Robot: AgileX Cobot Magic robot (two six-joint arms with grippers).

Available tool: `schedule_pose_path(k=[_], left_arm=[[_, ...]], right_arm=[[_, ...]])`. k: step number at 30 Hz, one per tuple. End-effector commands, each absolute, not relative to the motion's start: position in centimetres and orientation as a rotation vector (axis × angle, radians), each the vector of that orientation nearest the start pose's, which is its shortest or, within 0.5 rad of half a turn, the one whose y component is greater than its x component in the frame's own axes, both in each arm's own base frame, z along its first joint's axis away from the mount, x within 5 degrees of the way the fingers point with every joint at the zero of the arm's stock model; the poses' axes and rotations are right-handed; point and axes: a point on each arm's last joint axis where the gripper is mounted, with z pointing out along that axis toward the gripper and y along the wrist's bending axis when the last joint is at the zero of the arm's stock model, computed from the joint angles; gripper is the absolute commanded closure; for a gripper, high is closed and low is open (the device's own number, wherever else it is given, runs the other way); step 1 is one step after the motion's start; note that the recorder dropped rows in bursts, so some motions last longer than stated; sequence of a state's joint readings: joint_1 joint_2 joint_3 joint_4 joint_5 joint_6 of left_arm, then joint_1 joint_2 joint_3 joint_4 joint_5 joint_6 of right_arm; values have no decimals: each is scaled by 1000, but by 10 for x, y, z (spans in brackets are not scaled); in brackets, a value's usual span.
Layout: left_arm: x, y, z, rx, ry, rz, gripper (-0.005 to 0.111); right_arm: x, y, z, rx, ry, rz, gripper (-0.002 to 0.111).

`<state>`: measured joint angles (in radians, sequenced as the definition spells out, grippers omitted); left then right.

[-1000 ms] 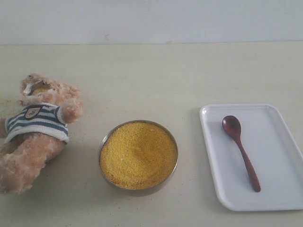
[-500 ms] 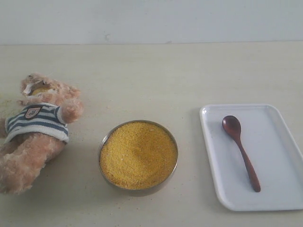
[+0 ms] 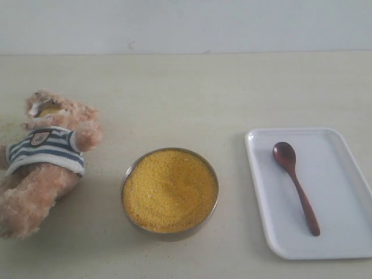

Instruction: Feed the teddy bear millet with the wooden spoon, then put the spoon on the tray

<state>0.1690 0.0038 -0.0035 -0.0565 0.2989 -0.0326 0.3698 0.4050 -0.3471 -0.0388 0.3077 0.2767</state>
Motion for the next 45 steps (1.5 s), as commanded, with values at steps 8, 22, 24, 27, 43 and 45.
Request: schedule_pose_path(k=[8, 22, 24, 27, 43, 45], left_arm=[[54, 8, 186, -218, 1766, 42, 103], [54, 8, 186, -218, 1766, 42, 103], [54, 8, 186, -218, 1766, 42, 103], [54, 8, 186, -218, 1766, 42, 103], [54, 8, 186, -218, 1766, 42, 103], [54, 8, 186, -218, 1766, 42, 103]], right_arm=[[87, 32, 274, -111, 1862, 413, 107], [85, 19, 271, -263, 1732, 95, 107], [81, 15, 257, -225, 1732, 74, 107], [72, 11, 228, -182, 1739, 58, 107], [53, 5, 181, -119, 1836, 39, 107], [53, 5, 181, -102, 1840, 29, 107]])
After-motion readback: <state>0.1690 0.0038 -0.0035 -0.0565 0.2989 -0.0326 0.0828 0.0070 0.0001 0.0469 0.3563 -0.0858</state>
